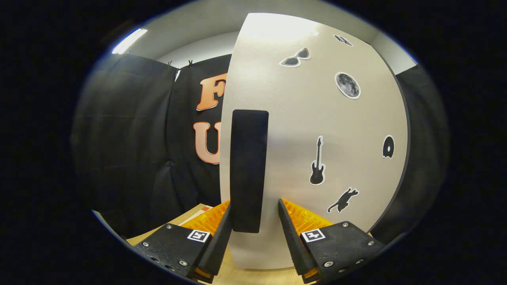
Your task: Open the shoe cabinet door, grab the shoes and put them into the shoe cabinet, then close the shoe cabinet door.
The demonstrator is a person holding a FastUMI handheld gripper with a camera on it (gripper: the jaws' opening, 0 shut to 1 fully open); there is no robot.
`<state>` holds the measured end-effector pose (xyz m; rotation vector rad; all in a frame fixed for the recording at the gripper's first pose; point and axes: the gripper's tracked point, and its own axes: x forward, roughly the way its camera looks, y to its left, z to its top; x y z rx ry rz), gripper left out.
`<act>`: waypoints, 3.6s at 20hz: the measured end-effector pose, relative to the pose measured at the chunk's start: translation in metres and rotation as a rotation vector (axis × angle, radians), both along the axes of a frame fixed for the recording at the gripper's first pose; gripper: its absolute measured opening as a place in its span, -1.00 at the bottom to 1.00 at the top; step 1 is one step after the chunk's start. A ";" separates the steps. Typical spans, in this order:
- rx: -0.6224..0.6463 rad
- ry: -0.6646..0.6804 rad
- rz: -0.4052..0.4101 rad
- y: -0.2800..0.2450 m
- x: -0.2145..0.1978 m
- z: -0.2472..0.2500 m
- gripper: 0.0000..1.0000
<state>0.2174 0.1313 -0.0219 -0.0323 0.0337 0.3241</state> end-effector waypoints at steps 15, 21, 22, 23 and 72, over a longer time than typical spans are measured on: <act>-0.044 0.016 -0.114 0.005 0.024 -0.013 0.43; -0.011 -0.027 -0.117 0.000 0.008 0.004 0.44; 0.001 -0.021 -0.112 -0.001 0.002 0.007 0.44; 0.005 -0.022 -0.113 -0.004 -0.003 0.011 0.44; 0.134 0.086 -0.363 -0.515 -0.082 -0.198 0.53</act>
